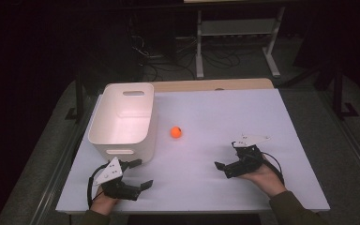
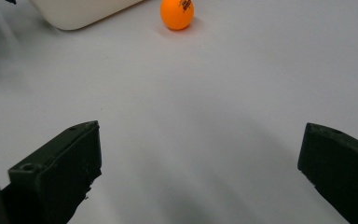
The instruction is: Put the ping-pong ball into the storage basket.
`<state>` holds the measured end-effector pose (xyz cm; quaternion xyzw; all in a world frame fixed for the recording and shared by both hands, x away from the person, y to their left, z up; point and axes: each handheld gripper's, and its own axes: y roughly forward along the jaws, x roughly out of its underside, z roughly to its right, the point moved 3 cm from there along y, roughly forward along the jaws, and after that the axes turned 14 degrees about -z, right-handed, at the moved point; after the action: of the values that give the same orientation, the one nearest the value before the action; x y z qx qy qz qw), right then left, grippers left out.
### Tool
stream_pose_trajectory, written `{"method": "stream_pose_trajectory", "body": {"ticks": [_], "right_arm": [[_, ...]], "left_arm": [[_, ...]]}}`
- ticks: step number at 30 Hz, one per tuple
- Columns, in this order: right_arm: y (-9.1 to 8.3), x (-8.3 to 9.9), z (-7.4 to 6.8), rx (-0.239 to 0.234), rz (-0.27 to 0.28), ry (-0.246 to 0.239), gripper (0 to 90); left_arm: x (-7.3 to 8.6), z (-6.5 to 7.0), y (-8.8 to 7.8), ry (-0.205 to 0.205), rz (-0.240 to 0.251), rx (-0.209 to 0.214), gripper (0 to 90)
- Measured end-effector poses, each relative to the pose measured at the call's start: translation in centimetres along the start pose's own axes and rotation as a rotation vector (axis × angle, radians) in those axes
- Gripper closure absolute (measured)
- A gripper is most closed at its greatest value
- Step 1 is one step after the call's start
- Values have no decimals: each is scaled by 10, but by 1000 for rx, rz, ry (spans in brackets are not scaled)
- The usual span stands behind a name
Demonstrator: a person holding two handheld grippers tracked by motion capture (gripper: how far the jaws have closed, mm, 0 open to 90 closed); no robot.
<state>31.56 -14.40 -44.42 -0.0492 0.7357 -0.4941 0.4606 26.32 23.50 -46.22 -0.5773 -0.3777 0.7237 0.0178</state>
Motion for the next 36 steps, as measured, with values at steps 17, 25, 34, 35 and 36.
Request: {"method": "stream_pose_trajectory", "body": {"ticks": [17, 25, 34, 35, 36], "right_arm": [[4, -7, -1, -7, -2, -11, 0], [7, -11, -2, -11, -6, -17, 0], [9, -15, -3, -15, -6, -21, 0], [9, -16, -3, -16, -6, -23, 0], [10, -16, -3, -17, -5, -24, 0]], "left_arm": [[0, 0, 0, -3, 0, 3, 140], [0, 0, 0, 1, 0, 2, 140], [0, 0, 0, -1, -1, 4, 140], [0, 0, 0, 0, -1, 3, 140], [0, 0, 0, 1, -1, 3, 140]]}}
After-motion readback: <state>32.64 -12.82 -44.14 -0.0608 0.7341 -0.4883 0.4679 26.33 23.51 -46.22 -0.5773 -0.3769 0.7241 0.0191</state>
